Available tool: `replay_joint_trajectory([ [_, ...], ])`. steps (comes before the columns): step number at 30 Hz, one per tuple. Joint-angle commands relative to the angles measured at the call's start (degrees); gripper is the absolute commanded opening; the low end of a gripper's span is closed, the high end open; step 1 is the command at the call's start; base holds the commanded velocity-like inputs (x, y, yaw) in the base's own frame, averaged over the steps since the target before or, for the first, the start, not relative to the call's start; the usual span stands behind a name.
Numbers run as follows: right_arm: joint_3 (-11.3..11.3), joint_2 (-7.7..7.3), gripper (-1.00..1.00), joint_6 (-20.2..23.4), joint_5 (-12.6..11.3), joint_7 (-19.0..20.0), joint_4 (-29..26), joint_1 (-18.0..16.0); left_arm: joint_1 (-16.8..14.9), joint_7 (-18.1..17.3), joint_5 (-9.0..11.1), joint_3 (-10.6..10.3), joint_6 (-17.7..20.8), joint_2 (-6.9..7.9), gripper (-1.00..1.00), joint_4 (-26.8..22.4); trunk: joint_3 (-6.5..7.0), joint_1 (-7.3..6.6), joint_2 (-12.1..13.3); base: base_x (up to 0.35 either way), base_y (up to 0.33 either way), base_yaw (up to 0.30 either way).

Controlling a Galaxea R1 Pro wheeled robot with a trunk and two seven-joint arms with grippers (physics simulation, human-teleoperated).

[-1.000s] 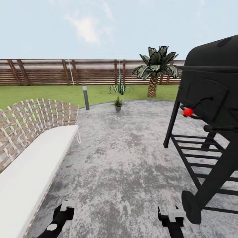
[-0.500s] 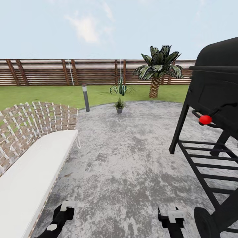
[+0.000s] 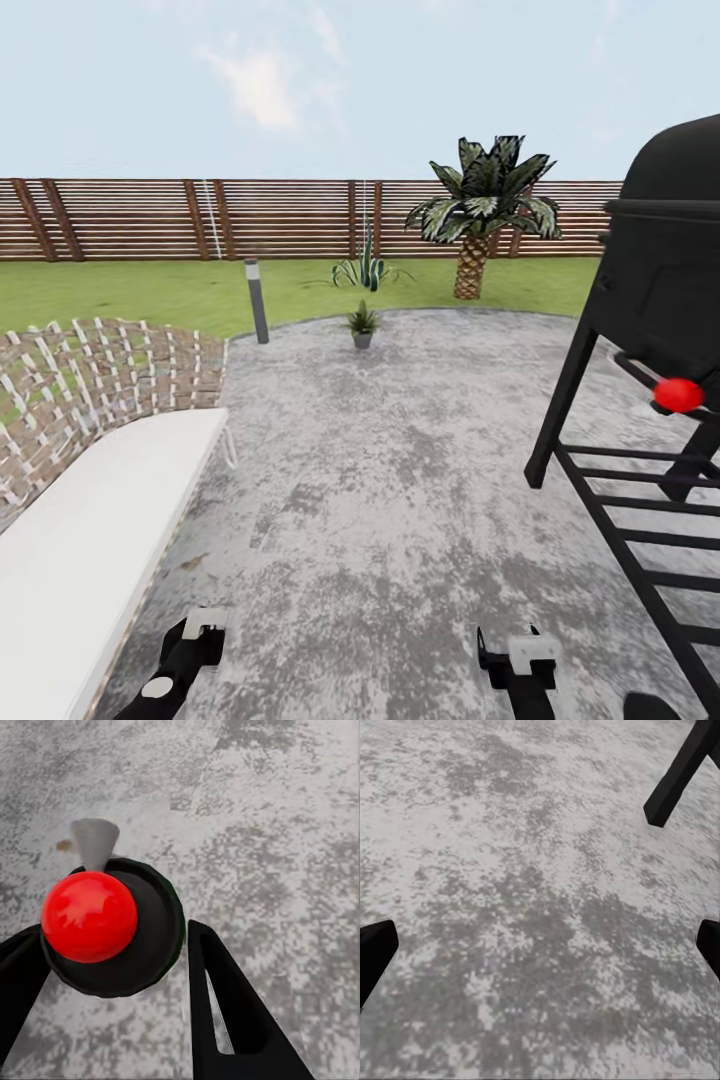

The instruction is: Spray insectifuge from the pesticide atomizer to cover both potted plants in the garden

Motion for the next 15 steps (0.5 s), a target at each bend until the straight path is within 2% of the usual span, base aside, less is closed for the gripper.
replay_joint_trajectory([
  [1,-0.2,0.01,1.0,-0.1,0.6,-0.4,0.1,0.0,-0.1,0.1,-0.6,0.4,-0.3,-0.02,-1.0,0.1,-0.05,0.02,0.0,0.338,0.0,0.0],
  [15,-0.3,0.01,1.0,-0.1,0.3,-0.4,0.1,0.0,-0.1,0.1,-0.6,0.4,-0.3,-0.02,-1.0,0.1,-0.05,0.02,0.0,0.338,0.0,0.0],
])
